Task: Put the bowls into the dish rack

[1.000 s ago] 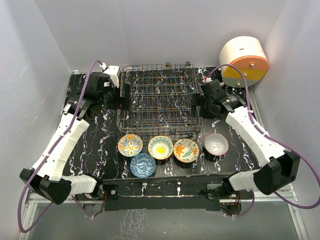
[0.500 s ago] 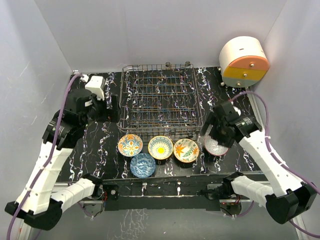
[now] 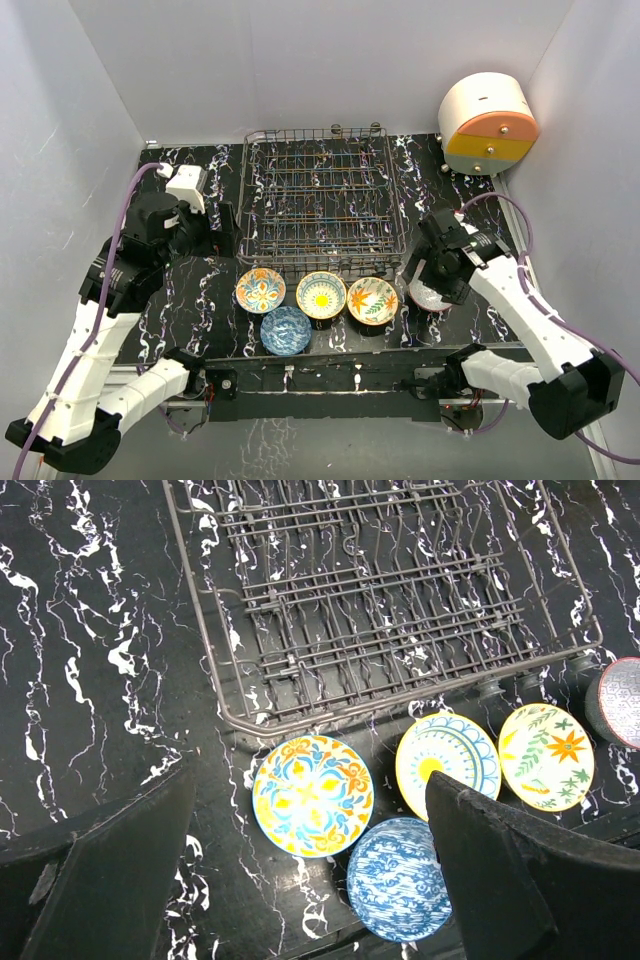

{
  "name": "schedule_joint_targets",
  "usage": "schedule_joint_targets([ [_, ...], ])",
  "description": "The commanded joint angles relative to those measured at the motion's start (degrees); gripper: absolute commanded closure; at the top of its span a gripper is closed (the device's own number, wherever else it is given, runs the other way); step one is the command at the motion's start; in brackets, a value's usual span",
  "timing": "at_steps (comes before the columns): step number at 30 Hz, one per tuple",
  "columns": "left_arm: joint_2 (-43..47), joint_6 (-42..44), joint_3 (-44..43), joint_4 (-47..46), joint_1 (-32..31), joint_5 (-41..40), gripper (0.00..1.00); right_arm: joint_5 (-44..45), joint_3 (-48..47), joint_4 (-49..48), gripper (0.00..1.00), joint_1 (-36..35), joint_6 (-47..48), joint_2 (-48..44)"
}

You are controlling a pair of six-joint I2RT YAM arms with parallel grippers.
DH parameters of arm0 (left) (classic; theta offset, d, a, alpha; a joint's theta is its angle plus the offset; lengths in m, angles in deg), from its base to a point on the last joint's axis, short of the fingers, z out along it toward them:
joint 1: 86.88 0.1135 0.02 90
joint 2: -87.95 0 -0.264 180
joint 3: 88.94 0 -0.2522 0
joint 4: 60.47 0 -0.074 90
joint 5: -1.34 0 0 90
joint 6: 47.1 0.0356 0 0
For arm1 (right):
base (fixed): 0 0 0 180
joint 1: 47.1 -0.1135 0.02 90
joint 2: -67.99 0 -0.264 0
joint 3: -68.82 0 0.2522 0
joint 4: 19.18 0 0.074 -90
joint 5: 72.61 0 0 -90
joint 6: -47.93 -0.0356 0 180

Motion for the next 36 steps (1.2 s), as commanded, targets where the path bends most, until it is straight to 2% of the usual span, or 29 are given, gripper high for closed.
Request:
schedule_joint_targets([
  [1,0.61,-1.26,-0.40,-0.69,-0.29,2.36,0.03,4.63,0.07,-4.75,0.13,0.11,1.74,2.24],
  [7,0.33,-1.96,-0.93,0.70,-0.29,2.08,0.03,5.59,1.06,-10.45,0.16,0.11,6.21,5.22],
  [10,0.16,-1.84,-1.05,1.04,-0.27,2.16,0.03,5.90,1.48,-11.83,0.30,0.11,8.42,7.28],
  [12,-0.13,-1.50,-1.36,1.17,-0.29,1.81,0.03,5.80,2.10,-12.93,0.35,0.12,9.00,8.01],
  [29,-2.69,-1.64,-2.20,0.55,-0.29,2.32,0.03,1.46,9.86,-22.89,0.38,0.11,6.78,11.05],
  [36,-3.37,-1.64,-2.38,0.47,-0.29,2.54,0.03,4.51,9.51,-22.79,0.47,0.75,5.70,12.76],
])
